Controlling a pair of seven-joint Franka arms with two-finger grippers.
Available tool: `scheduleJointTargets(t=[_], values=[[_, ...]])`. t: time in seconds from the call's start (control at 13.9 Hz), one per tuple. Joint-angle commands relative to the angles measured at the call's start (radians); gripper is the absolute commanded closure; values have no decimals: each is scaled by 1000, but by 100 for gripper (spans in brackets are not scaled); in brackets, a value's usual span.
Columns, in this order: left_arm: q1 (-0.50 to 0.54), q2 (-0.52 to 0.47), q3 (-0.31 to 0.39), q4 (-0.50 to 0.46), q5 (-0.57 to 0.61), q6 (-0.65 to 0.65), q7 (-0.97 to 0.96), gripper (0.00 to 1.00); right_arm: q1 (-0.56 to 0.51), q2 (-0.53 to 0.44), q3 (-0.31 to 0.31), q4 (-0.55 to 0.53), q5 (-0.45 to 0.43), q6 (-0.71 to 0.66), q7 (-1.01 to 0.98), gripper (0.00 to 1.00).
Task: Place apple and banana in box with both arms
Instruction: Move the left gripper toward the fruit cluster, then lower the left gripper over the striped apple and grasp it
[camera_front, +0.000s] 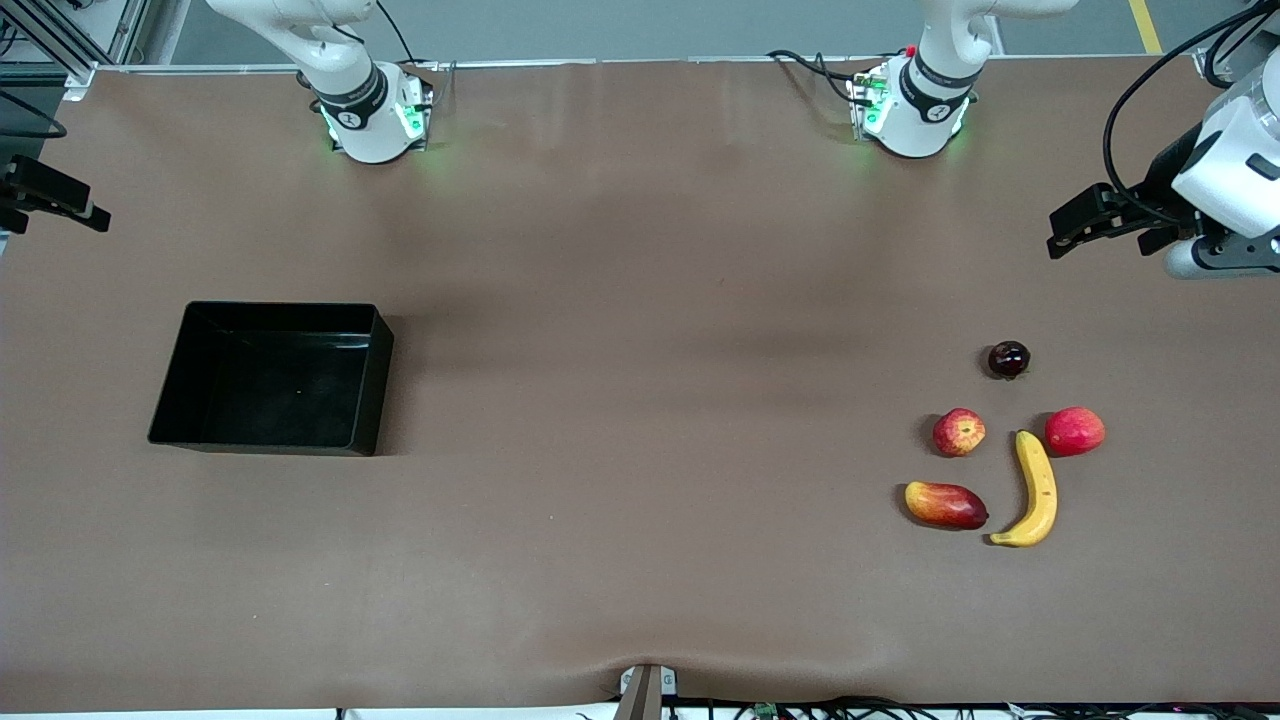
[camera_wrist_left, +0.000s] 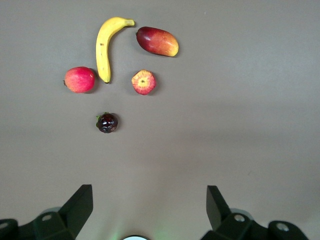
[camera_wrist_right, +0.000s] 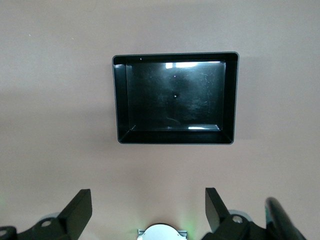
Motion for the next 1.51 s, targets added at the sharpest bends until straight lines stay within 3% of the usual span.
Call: scheduleJointTargets(t=[0.0,0.58,0.93,1.08,1.44], values=[[0,-2,-7,20,31,-23,-2,0,-9,-34,5,-30,15,0,-8,0],[-3,60,-8,20,73,-2,0,0,-10,-32,5,-30,15,2,-8,0],[23,197,-4,-5,83,185,1,0,-21,-20,0,-3,17,5,-17,0],[42,231,-4,-60,83,283,-8,0,-23,3,0,14,6,9,-92,0],[66,255,-4,-343,93,643,-28,0,-64,83,-1,51,-3,14,-224,0]])
